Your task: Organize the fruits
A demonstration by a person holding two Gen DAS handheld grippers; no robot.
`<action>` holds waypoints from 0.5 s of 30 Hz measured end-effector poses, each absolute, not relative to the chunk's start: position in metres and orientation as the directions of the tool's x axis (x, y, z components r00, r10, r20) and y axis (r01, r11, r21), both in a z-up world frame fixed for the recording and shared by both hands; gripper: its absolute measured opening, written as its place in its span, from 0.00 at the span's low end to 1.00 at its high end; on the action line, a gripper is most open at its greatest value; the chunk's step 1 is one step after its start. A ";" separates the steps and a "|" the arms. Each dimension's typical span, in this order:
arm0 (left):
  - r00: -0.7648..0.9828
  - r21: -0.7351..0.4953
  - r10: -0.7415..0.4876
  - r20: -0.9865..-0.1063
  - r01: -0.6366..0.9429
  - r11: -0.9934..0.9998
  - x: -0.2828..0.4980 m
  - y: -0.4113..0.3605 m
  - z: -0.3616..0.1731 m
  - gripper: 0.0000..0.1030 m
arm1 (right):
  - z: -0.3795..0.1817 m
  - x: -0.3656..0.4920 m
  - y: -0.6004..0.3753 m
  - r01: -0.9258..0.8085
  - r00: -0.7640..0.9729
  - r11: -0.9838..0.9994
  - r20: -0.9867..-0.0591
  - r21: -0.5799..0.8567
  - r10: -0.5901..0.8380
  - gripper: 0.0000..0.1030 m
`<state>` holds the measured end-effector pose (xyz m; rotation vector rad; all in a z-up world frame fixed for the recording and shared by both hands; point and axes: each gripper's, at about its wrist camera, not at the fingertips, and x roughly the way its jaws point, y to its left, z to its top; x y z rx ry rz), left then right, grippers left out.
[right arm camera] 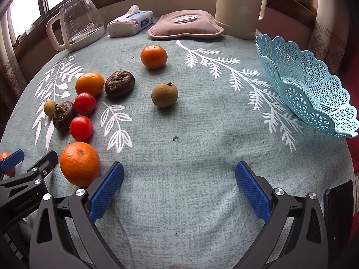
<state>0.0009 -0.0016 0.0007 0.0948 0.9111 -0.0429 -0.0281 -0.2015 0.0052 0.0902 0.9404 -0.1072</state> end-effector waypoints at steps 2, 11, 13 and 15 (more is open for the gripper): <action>0.612 0.064 0.004 -0.791 0.076 0.995 0.001 0.000 0.000 0.95 | 0.005 -0.030 -0.201 0.127 0.586 0.991 -0.809 0.034 -0.048 0.98; 0.613 0.066 0.005 -0.790 0.077 0.995 0.001 -0.001 0.000 0.95 | 0.003 -0.029 -0.202 0.120 0.586 0.992 -0.809 0.040 -0.038 0.98; 0.613 0.066 0.005 -0.790 0.077 0.995 0.001 0.000 0.000 0.95 | 0.003 -0.029 -0.201 0.121 0.586 0.992 -0.809 0.040 -0.039 0.98; 0.614 0.069 0.007 -0.789 0.077 0.995 0.001 -0.001 0.000 0.95 | 0.003 -0.029 -0.201 0.121 0.586 0.992 -0.809 0.042 -0.038 0.98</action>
